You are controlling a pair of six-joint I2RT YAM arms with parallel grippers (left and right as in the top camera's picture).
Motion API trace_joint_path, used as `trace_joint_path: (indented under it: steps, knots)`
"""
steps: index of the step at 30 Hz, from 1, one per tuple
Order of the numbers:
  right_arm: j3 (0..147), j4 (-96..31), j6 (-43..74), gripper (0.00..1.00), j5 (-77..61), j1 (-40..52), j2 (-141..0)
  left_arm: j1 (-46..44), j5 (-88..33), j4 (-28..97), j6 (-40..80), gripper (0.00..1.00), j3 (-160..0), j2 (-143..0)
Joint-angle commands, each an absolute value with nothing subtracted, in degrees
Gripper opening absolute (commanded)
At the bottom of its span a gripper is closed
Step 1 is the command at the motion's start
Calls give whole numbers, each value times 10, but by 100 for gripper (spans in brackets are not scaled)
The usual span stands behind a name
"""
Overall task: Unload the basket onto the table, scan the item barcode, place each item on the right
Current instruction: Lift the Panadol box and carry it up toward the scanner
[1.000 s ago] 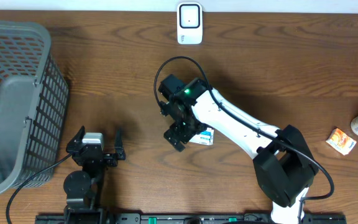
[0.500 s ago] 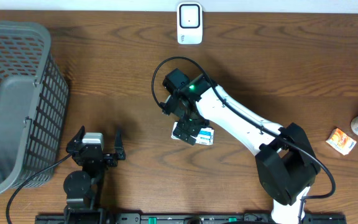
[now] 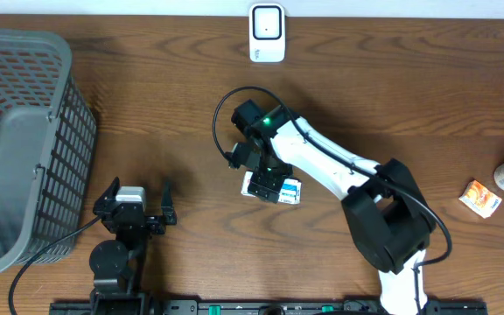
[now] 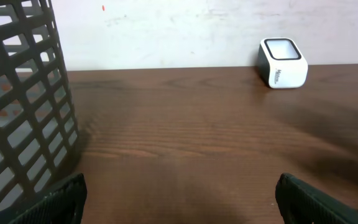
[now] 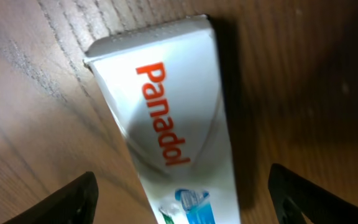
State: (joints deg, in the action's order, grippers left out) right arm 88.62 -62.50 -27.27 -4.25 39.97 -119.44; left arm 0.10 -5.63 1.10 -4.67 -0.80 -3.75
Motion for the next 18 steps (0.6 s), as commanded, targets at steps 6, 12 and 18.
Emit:
trace_joint_path:
  steps: [6,12,18]
  knots:
    - [882,-625,-305,79,-89,396,-1236,0,-66,35,-44,96,-3,-37]
    - [882,-623,-306,56,-84,396,-1265,0,-66,35,-44,96,-3,-37]
    - [882,-623,-299,46,-83,394,-1268,0,-66,35,-44,96,-3,-37]
